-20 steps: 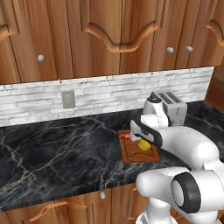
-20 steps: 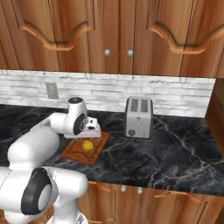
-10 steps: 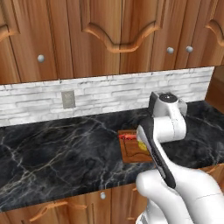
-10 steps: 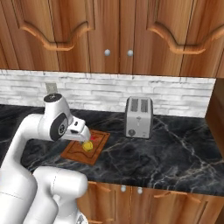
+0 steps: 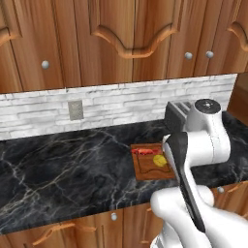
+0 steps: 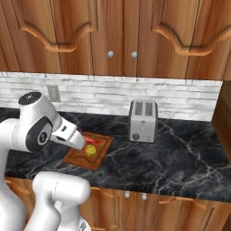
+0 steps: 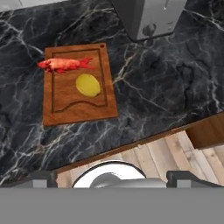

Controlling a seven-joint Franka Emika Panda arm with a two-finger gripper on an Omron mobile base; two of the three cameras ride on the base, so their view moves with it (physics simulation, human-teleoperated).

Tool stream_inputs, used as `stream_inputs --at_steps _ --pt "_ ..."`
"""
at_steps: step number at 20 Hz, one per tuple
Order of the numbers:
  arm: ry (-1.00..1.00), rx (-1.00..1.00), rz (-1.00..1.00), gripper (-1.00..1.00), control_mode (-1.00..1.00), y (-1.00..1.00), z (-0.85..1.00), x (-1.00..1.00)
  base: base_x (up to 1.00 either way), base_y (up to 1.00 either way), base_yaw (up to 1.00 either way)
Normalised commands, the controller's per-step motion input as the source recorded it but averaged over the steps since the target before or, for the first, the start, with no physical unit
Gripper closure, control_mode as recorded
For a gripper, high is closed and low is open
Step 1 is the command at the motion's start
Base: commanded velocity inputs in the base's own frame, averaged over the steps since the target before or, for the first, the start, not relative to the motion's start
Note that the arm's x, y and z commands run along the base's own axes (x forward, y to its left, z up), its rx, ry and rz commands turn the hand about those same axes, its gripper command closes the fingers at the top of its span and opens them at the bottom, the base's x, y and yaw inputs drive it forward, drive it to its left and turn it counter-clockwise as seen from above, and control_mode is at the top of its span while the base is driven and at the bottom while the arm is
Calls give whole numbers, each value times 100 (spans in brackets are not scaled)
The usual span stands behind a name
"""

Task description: Retrieve a lemon from the fridge and place it on the cutting board with the fish.

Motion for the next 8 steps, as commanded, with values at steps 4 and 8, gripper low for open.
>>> stream_inputs --at_steps 4,8 --pt "1 0 -1 -100 -100 -6 26 0 0 0 0" --pt "0 5 5 -100 -100 9 -21 0 0 0 0"
